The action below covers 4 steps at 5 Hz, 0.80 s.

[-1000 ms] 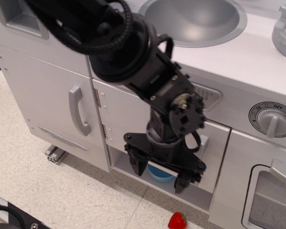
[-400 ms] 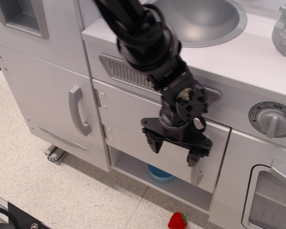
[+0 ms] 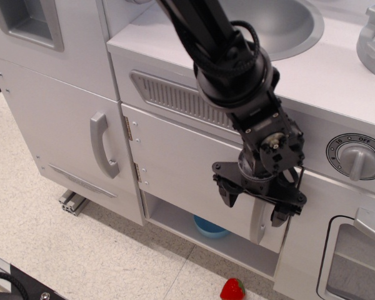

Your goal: Open cabinet

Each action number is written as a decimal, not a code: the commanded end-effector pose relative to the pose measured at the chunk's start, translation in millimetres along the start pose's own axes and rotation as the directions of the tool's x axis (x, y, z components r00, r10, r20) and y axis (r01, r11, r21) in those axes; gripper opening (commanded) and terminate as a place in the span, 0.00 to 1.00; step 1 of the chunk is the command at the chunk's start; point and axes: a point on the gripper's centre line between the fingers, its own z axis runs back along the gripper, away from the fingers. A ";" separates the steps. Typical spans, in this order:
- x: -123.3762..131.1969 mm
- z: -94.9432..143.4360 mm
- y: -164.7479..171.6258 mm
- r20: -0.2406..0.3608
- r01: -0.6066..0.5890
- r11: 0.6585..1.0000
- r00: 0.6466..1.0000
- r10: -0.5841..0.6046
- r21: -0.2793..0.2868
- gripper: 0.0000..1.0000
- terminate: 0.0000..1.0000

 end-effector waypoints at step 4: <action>0.0 9.8 -7.8 0.044 0.022 0.998 0.999 -0.019 -0.055 0.00 0.00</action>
